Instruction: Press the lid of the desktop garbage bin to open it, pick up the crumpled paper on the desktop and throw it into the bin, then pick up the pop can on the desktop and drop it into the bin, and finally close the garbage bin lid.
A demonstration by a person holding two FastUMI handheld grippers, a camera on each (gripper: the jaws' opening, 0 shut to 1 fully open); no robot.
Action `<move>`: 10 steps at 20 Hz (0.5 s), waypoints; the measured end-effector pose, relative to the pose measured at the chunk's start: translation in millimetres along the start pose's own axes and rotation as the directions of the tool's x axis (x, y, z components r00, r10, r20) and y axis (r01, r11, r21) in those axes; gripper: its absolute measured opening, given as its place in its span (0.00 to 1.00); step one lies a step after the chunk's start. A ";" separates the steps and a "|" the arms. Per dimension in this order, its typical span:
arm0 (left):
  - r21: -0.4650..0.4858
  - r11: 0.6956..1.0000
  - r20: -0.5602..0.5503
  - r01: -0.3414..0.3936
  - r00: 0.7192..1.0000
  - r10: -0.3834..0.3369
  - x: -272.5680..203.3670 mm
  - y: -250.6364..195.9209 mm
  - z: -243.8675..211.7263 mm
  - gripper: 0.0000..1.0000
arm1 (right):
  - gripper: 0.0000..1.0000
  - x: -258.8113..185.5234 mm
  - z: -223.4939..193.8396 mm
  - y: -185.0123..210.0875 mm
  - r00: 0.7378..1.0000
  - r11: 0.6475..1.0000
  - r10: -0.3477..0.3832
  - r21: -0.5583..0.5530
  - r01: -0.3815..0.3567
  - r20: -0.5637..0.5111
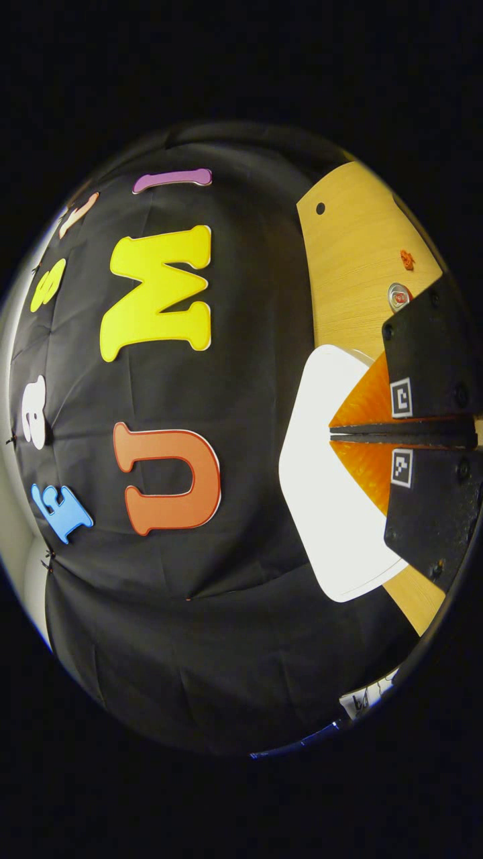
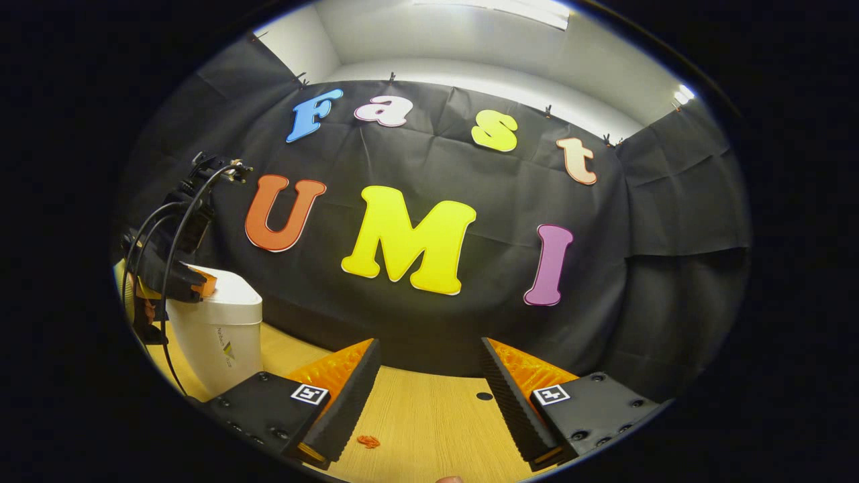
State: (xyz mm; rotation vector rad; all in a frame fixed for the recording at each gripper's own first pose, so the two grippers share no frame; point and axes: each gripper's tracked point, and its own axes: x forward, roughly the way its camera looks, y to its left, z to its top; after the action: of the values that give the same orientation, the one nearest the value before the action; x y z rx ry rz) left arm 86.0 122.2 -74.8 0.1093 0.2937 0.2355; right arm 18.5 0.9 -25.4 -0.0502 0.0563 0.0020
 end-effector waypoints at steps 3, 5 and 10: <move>0.015 1.000 0.037 -0.011 0.999 0.010 -6.5 2.3 12.3 0.03 | 0.94 -1.0 -0.2 -2.5 1.000 1.000 -0.009 0.000 0.009 -0.001; 0.021 0.999 0.109 -0.030 0.994 0.027 -14.8 7.6 36.8 0.03 | 0.94 -2.5 -0.7 -4.5 1.000 1.000 -0.015 -0.006 0.015 -0.005; -0.023 0.999 0.177 -0.029 0.984 0.033 -29.6 12.4 70.4 0.02 | 0.94 -5.3 2.2 -4.7 1.000 1.000 -0.015 -0.011 0.015 0.002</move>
State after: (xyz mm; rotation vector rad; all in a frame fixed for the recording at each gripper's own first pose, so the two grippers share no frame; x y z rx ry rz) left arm 76.8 121.9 2.0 0.1140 0.1127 0.2581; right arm 13.4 -3.7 -22.7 -0.0612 0.0544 -0.0126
